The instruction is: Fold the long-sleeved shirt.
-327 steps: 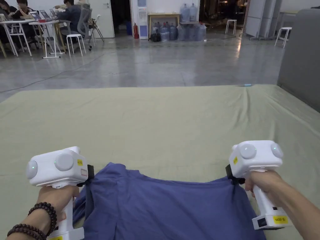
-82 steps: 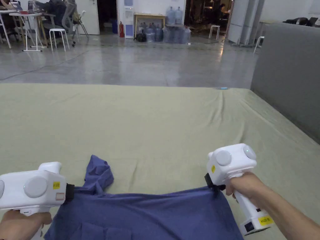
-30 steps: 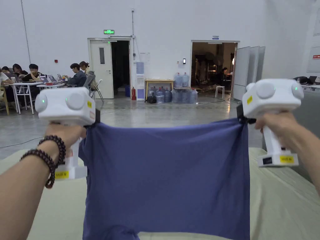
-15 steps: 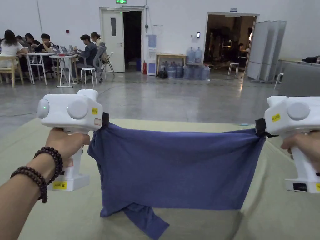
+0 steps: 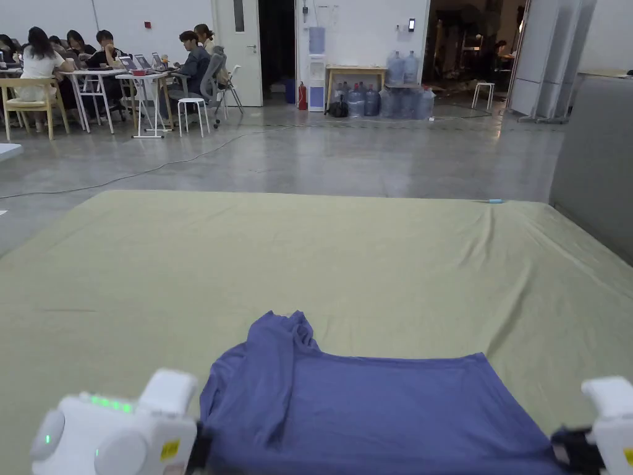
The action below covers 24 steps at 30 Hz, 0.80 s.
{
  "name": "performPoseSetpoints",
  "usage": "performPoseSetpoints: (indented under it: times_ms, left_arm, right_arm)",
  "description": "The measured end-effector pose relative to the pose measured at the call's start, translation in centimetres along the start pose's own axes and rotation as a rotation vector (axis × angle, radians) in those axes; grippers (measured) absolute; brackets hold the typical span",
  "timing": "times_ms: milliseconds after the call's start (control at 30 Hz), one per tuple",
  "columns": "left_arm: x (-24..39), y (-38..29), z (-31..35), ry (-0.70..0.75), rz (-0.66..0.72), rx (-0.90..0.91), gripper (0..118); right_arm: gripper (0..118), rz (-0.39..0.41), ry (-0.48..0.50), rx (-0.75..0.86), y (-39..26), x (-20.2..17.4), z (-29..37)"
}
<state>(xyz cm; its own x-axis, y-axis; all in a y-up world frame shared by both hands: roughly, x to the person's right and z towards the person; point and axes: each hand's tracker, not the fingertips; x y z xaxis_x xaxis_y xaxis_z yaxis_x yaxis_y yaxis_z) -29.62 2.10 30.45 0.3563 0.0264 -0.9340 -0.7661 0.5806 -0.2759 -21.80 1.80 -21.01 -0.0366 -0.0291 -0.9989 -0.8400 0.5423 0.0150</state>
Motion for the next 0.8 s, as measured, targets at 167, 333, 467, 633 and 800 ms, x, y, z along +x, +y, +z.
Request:
performPoseSetpoints:
  times_ms: [167,333,467,633,800]
  left_arm:
    - [0.2,-7.6,-2.2,-0.017,-0.008,-0.188,0]
    - [1.9,-7.9,-2.3,0.002,-0.023,-0.179,0]
    - [1.1,-5.4,-3.3,-0.053,0.028,-0.158,5]
    - [-0.1,-4.3,-1.7,-0.037,0.087,-0.114,117]
    - [-1.1,1.1,0.8,-0.045,0.110,0.018,76]
  right_arm:
    - [0,0.065,0.043,-0.238,-7.7,-0.9,-2.3]
    - [1,0.039,0.025,-0.238,-8.6,-1.1,-3.8]
    - [41,0.010,0.012,-0.216,-7.5,-0.5,-4.4]
    - [99,0.086,-0.058,-0.145,-5.0,-1.0,-0.8]
    - [5,0.007,-0.050,-0.007,0.1,-1.7,2.5]
